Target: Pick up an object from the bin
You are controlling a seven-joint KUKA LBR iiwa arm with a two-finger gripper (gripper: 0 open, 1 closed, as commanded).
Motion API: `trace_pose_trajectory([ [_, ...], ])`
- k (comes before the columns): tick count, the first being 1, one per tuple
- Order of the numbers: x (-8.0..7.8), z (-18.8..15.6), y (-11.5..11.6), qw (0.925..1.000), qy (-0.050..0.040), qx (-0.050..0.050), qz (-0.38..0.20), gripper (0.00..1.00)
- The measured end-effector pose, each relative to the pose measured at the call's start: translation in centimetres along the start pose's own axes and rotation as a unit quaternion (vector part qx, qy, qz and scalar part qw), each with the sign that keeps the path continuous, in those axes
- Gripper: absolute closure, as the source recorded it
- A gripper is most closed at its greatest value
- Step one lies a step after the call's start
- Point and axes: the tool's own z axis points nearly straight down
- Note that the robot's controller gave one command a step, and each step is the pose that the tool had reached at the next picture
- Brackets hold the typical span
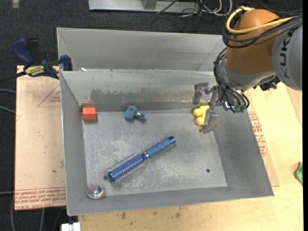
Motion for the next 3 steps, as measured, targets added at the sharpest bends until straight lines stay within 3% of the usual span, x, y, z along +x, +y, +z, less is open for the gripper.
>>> trace_pose_trajectory([
  [1, 4.4, 9.0, 7.0, 0.9996, 0.0020, -0.001, -0.027, 0.00],
  [2, 2.5, 15.2, 9.2, 0.9974, -0.0010, 0.000, -0.072, 0.00],
  [3, 2.4, 14.9, 9.1, 0.9974, -0.0038, 0.000, -0.072, 1.00],
])
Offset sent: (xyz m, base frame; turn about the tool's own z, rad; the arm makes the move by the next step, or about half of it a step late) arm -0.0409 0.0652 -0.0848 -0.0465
